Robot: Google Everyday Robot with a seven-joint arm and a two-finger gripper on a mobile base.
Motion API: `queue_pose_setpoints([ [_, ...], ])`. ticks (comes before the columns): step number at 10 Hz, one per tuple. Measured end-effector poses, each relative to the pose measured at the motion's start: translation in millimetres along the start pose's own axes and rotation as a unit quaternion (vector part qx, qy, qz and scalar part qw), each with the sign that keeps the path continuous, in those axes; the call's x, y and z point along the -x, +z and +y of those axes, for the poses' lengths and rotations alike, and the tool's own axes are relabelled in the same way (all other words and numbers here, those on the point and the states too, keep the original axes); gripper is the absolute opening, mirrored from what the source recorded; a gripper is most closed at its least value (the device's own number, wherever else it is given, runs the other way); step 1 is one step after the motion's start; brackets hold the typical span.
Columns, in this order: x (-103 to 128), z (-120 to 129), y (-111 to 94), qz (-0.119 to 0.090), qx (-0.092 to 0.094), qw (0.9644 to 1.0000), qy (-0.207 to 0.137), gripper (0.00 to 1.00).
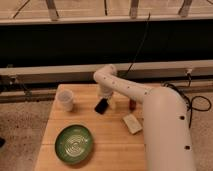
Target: Place the eraser on the white sponge
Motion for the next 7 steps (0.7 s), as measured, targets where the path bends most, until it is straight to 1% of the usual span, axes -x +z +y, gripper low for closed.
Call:
queue_pose_setpoints([
  [7, -4.5, 2.1, 3.3, 0.001, 0.003, 1.0, -0.002, 0.8],
])
